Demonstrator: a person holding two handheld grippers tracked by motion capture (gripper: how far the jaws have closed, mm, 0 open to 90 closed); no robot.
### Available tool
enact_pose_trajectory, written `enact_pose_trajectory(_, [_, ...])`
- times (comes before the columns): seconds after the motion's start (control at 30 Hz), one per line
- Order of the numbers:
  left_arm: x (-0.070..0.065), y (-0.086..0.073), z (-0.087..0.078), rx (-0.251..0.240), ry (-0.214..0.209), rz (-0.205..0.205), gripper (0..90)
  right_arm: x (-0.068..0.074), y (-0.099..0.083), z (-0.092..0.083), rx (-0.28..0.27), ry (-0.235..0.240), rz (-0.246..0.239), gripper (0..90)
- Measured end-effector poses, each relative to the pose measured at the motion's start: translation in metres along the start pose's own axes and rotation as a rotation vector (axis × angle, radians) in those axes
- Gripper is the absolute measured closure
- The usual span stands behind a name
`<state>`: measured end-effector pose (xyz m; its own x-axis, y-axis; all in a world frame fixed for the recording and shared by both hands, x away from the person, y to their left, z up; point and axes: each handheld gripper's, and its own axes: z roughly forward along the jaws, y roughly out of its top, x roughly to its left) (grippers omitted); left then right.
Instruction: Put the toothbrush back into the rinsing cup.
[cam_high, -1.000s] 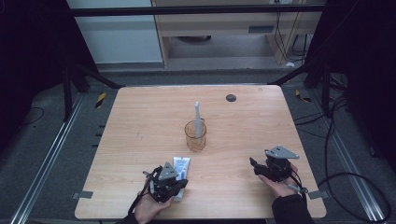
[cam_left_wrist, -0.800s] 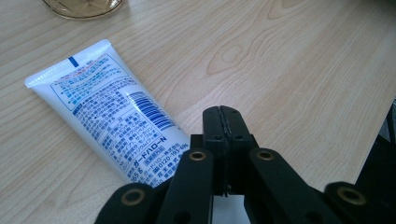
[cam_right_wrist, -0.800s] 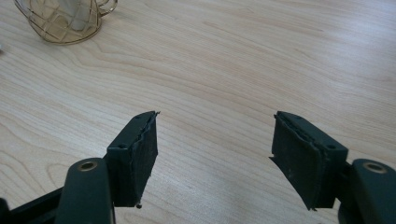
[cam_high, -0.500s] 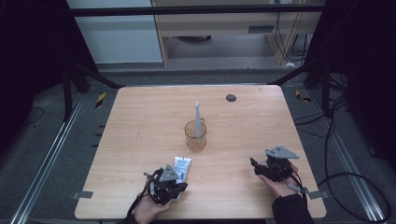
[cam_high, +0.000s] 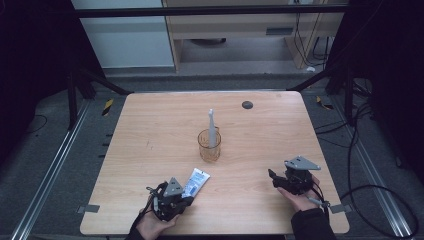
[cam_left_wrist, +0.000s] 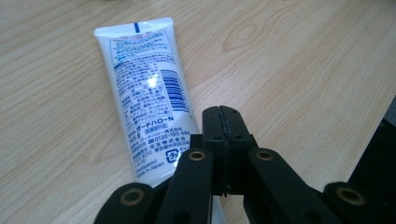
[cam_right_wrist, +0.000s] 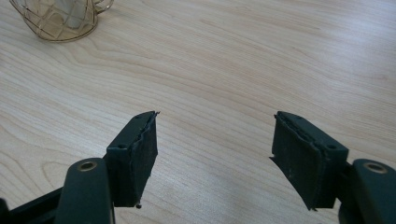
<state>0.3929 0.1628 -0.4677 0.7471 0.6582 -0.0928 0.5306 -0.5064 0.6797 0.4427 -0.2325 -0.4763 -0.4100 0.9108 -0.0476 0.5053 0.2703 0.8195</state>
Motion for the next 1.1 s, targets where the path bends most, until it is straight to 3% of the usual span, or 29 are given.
enact_pose_trajectory(0.17, [0.003, 0.002, -0.009, -0.043, 0.004, 0.006, 83.8, 0.0, 0.0, -0.001, -0.006, 0.001, 0.001, 31.3])
enact_pose_trajectory(0.2, [0.006, 0.004, -0.015, -0.081, 0.013, -0.001, 83.1, -0.001, 0.001, -0.001, -0.007, -0.001, 0.004, 31.3])
enact_pose_trajectory(0.33, [0.014, 0.008, -0.022, -0.108, 0.028, -0.025, 79.6, -0.002, 0.001, -0.002, -0.009, -0.005, 0.008, 31.2])
enact_pose_trajectory(0.4, [0.019, 0.011, -0.023, -0.122, 0.041, -0.03, 73.2, -0.002, 0.002, -0.003, -0.012, 0.001, 0.019, 31.0])
enact_pose_trajectory(0.53, [0.022, 0.017, -0.023, -0.129, 0.065, -0.026, 63.3, -0.003, 0.002, -0.003, -0.018, -0.003, 0.018, 30.8])
enact_pose_trajectory(0.67, [0.026, 0.019, -0.023, -0.133, 0.09, -0.006, 64.3, -0.005, 0.003, -0.005, -0.025, -0.006, 0.024, 30.6])
enact_pose_trajectory(0.8, [0.031, 0.024, -0.026, -0.137, 0.146, -0.006, 60.6, -0.005, 0.003, -0.005, -0.024, -0.007, 0.03, 30.3])
enact_pose_trajectory(1.1, [0.039, 0.026, -0.027, -0.131, 0.168, -0.035, 51.1, -0.006, 0.004, -0.002, -0.018, -0.008, 0.029, 30.1])
